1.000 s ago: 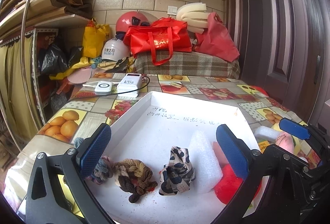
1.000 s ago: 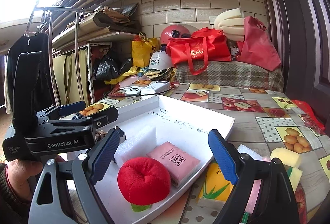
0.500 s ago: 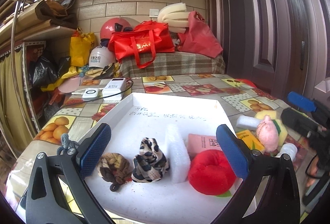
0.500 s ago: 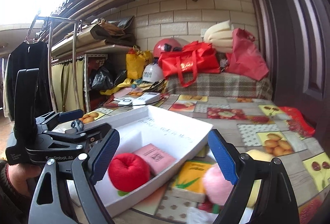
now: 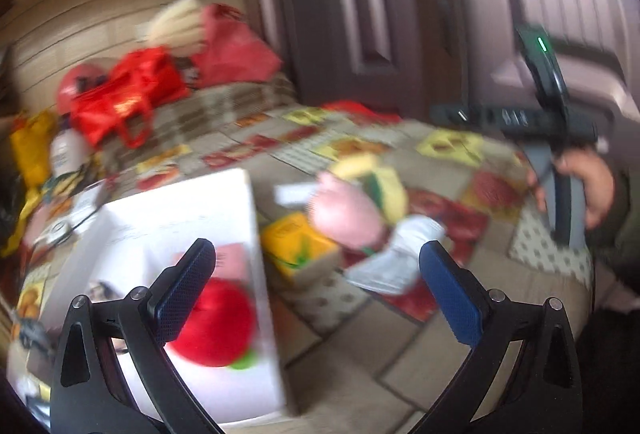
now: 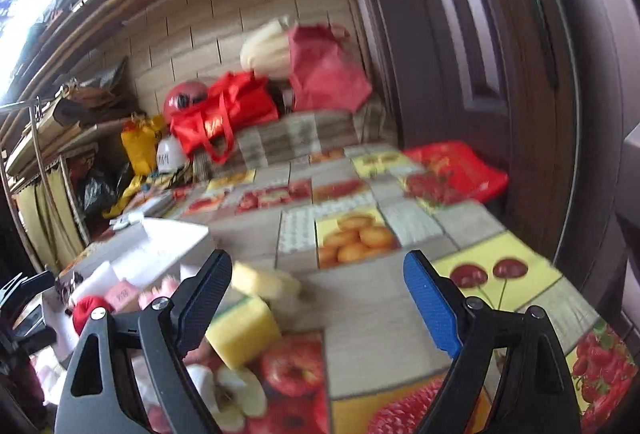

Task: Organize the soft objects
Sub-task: 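Grasp the white sock with the left tool while the right tool grasps the yellow-green sponge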

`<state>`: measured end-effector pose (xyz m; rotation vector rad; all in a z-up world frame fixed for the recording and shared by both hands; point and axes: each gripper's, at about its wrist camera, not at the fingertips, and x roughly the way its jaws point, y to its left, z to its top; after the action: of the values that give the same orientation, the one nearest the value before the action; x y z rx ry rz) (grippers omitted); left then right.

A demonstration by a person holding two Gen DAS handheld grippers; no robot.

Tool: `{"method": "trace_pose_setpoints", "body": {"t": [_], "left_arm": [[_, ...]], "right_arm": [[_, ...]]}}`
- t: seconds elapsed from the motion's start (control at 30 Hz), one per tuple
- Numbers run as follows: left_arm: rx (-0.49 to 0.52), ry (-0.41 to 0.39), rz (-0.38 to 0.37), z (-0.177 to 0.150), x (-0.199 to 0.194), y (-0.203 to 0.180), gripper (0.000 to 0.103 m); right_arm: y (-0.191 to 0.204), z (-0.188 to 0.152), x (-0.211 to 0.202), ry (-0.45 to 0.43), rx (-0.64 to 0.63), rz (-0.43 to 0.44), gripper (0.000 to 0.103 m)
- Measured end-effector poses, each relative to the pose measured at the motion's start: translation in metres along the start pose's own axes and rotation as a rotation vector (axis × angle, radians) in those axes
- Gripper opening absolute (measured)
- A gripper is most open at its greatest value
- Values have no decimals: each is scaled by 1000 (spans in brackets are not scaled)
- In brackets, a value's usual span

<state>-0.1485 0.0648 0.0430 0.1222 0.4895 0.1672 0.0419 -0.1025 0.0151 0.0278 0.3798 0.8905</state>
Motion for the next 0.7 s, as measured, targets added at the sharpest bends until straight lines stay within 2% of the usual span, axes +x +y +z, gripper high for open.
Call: {"method": "trace_pose_setpoints", "body": {"t": [0.13, 0.3, 0.43, 0.5, 0.53, 0.57, 0.6, 0.63, 0.7], "left_arm": [[37, 83, -90, 9, 25, -27, 102], [70, 174, -151, 12, 52, -41, 101], [92, 224, -172, 16, 71, -52, 98], [103, 257, -176, 15, 79, -57, 91], [107, 283, -178, 14, 84, -58, 75], [105, 309, -171, 13, 89, -58, 61], [96, 331, -170, 12, 93, -57, 53], [83, 331, -184, 11, 93, -55, 43], [67, 323, -188, 11, 92, -52, 42]], "right_arm": [[7, -5, 2, 66, -35, 105, 88], [43, -17, 36, 245, -190, 220, 88], [58, -21, 63, 326, -258, 242, 88], [58, -24, 77, 386, -258, 239, 87], [55, -26, 82, 410, -251, 240, 87], [53, -26, 84, 426, -238, 248, 72], [50, -26, 84, 427, -225, 262, 56], [49, -25, 81, 418, -216, 268, 51], [48, -24, 73, 381, -216, 261, 49]]}}
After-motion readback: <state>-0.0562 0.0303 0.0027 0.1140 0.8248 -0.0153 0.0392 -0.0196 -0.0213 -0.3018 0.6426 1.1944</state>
